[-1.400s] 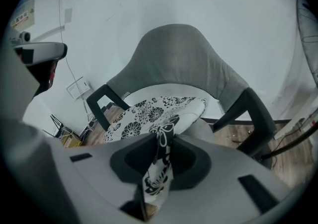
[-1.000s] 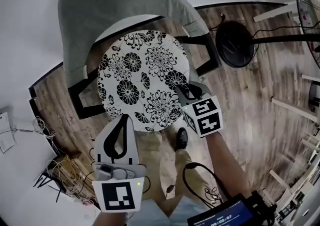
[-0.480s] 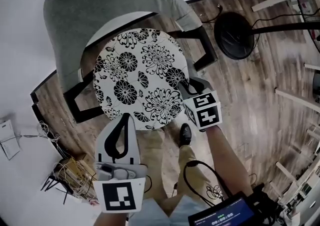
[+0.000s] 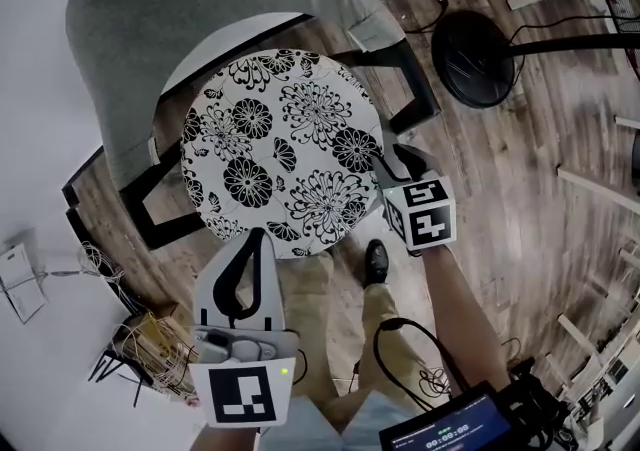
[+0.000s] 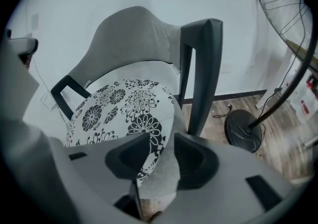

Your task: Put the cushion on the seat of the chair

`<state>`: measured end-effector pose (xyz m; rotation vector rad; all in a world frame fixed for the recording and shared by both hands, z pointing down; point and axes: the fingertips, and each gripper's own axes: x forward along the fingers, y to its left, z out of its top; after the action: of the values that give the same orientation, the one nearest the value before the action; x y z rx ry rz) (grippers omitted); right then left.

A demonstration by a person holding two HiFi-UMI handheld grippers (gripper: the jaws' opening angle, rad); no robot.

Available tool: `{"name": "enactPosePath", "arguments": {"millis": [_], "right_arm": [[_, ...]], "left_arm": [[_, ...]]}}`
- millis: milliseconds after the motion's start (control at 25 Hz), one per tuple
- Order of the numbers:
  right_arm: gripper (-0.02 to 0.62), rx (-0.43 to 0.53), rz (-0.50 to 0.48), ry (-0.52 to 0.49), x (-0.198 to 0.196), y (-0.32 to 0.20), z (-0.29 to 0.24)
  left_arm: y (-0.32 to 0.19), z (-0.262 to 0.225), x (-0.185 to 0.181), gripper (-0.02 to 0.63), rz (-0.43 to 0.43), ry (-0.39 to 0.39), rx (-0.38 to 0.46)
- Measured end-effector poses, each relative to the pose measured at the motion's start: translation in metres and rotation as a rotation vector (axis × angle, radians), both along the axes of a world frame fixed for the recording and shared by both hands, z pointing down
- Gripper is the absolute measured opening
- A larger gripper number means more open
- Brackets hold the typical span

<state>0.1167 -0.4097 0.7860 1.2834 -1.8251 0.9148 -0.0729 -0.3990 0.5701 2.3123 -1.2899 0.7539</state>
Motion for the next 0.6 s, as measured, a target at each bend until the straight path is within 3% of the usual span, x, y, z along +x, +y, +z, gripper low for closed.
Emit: {"name": "enactPosePath", "arguments": {"millis": [320,600], "right_arm": [[0.155,0.023,-0.016,0.005,-0.002,-0.003,-0.017],[0.150,0.101,-0.037,-0.015,-0.008,-0.001,-0.083]], "left_arm": [[-0.001,-0.012,0.002,0.009,-0.010,0.006,0.030],[0.008,-0.055,0.001,0.009,-0.049,0.008,0.109]]}}
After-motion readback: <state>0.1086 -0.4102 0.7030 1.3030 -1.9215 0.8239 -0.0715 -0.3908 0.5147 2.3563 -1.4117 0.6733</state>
